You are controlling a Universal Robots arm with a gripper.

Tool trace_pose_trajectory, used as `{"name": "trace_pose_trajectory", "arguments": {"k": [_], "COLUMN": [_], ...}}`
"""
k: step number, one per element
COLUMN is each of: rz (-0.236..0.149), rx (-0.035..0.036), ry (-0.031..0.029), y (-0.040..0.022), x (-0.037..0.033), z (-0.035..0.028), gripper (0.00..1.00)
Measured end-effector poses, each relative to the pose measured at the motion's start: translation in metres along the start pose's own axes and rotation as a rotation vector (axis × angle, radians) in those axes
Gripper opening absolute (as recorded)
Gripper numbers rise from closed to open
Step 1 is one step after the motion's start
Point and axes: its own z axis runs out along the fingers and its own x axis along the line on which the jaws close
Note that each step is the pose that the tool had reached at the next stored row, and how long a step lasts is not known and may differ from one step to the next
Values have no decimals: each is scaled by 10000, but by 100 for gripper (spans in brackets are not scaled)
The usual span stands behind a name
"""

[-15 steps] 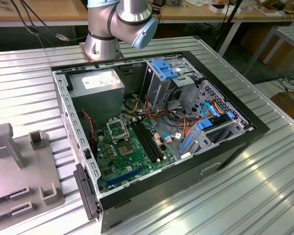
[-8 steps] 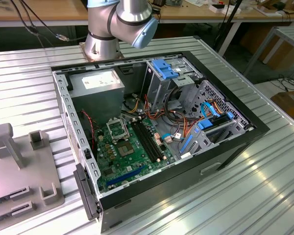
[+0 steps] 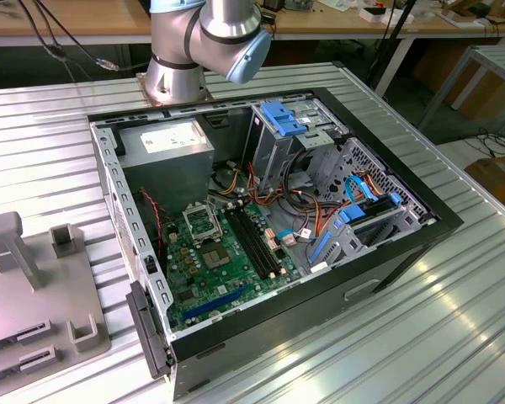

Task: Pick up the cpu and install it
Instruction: 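Pick up the cpu and move it towards the insertion slot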

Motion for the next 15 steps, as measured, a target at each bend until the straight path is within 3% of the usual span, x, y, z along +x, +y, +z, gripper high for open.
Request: {"name": "trace_pose_trajectory", "arguments": {"k": [15], "rz": [-1], "rx": [4], "ry": [-1], "y": [-1], "x": [0], "z": [5], "gripper": [50]}}
